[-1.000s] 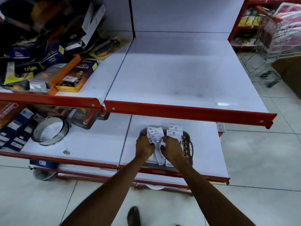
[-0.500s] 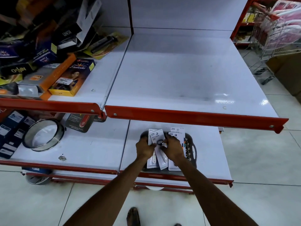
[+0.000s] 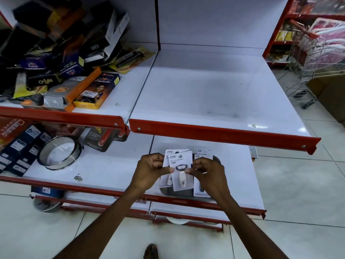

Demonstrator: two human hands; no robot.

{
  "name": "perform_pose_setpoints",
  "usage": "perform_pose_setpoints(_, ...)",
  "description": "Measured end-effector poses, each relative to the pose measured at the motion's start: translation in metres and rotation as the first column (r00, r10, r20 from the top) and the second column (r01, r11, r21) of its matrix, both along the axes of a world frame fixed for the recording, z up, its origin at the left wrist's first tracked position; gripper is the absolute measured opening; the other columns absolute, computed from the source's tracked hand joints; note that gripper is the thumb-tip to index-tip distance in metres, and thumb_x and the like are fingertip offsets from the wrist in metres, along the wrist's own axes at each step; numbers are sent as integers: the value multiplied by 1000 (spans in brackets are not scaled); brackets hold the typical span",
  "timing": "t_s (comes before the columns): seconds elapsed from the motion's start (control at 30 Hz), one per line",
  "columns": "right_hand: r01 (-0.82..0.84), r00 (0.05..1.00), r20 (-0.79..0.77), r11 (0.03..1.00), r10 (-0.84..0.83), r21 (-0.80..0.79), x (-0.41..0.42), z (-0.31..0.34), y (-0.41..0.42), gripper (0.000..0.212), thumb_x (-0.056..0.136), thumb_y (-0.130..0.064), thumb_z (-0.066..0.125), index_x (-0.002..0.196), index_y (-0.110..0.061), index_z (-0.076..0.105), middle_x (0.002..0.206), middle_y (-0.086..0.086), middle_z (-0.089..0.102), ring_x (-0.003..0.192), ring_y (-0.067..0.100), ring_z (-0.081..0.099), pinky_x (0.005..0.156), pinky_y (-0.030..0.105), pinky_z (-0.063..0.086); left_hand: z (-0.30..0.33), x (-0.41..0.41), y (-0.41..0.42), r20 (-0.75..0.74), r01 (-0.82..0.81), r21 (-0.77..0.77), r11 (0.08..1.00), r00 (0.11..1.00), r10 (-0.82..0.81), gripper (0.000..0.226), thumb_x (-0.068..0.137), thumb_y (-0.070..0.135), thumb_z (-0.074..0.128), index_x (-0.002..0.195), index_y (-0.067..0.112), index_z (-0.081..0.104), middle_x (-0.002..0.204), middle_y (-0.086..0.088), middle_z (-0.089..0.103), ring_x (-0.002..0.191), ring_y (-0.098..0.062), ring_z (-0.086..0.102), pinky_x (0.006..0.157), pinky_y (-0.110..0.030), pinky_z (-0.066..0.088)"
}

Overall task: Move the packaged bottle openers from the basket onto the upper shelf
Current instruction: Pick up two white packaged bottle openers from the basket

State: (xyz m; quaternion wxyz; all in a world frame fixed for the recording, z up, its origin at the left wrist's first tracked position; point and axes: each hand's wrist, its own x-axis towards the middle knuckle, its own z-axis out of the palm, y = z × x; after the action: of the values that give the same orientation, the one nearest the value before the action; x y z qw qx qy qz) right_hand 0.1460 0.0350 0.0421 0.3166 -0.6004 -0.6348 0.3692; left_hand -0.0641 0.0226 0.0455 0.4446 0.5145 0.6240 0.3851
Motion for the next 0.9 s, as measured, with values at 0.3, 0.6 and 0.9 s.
perform_pose_setpoints(0.3,35,924,-380,982,39,185,19,140,-20,18,66,-31,85,79,-24,76,70,-10,78,59,3,70,57,16,57,143,-6,-17,170,-20,297,955,985,-33,22,84,0,72,88,21,75,84,6,81,80,-10,73,66,-23,60)
perform_pose_setpoints(0.6,144,835,-541,989,-105,29,33,208,78,10,81,-7,74,91,-6,74,79,9,72,61,16,71,55,22,59,204,-21,86,209,-186,299,936,970,125,34,89,0,68,122,0,65,94,-16,70,78,-23,67,65,-31,59)
perform_pose_setpoints(0.9,281,932,-196,949,-305,-141,14,155,143,8,69,-5,80,71,0,74,70,16,70,54,20,68,67,29,61,154,-18,147,-37,-189,107,976,980,194,39,78,3,81,114,-5,68,120,-29,69,111,-40,68,100,-53,55)
